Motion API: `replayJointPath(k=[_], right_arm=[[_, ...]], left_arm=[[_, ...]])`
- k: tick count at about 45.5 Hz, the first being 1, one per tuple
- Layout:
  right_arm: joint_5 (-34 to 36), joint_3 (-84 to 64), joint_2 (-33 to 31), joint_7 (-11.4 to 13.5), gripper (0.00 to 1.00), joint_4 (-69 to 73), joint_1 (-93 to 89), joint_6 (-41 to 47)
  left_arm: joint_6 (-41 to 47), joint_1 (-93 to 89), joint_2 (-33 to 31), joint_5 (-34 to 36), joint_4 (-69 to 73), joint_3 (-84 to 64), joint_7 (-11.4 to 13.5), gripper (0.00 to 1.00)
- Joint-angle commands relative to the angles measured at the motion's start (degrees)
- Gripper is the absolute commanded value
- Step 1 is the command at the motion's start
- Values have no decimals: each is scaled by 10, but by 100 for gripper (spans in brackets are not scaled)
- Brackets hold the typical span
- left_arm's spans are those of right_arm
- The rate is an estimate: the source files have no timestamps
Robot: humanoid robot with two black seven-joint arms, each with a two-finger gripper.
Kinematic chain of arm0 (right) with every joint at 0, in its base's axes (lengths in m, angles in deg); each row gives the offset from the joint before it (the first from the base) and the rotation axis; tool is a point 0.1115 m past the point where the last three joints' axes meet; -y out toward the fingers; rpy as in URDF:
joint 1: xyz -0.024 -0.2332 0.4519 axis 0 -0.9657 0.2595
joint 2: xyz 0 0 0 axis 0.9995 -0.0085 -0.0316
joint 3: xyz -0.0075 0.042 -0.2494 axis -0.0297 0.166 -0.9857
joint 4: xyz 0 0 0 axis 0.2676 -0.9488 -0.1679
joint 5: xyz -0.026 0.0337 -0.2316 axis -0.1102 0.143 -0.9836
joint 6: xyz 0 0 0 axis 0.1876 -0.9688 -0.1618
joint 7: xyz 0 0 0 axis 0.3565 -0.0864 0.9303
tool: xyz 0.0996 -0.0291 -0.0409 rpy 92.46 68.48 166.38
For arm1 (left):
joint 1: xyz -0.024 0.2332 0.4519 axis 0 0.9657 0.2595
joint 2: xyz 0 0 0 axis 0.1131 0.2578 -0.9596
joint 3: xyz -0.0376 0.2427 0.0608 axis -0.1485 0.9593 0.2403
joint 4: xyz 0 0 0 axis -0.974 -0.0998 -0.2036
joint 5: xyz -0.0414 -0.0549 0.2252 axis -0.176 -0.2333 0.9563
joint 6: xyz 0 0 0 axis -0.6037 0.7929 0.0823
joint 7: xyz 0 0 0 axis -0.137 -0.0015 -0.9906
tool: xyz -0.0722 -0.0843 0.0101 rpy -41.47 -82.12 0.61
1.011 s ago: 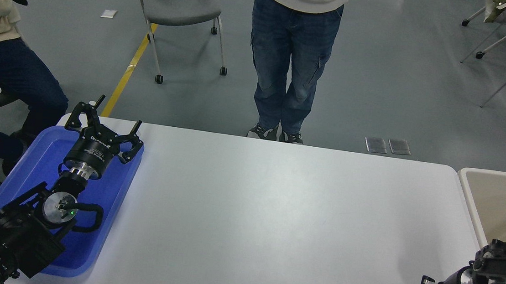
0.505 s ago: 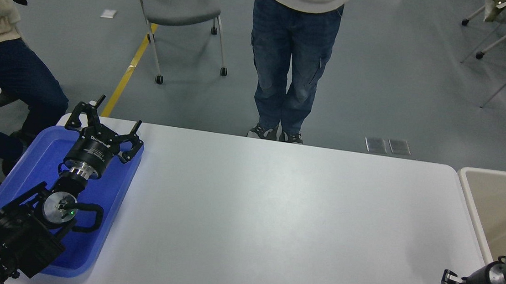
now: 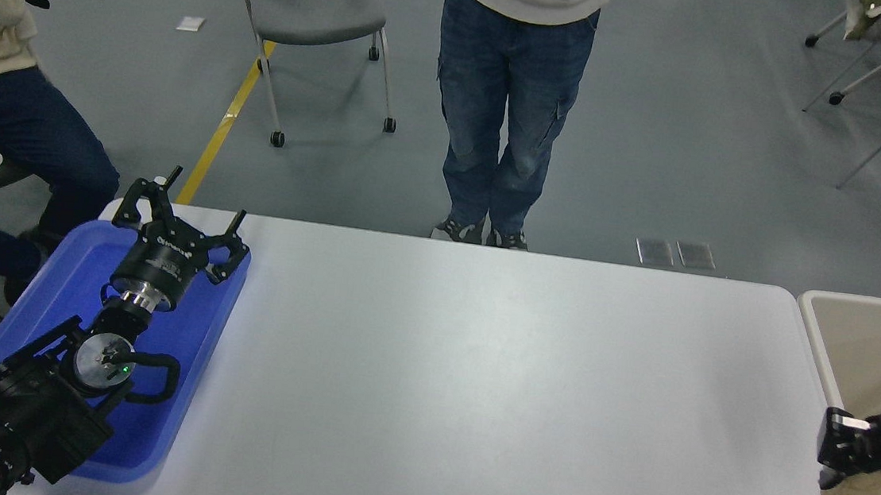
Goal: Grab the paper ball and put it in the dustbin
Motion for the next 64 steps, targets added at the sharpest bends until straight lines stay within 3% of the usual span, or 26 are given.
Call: replayJointPath(k=[1, 21, 41, 59, 64], right_arm=[[36, -95, 8, -1, 0, 18, 168, 28], [87, -213, 89, -1, 0, 39, 312, 28], [87, -231, 86, -1, 0, 34, 319, 28], [88, -244, 53, -1, 0, -59, 225, 27], [89, -229, 30, -1, 0, -77, 182, -51]], left_arm=[[0, 0, 0, 0, 0, 0, 0, 100], [0, 0, 0, 0, 0, 0, 0, 100], [0, 0, 0, 0, 0, 1, 0, 100], [0, 0, 0, 0, 0, 0, 0, 100], [0, 0, 0, 0, 0, 0, 0, 100]])
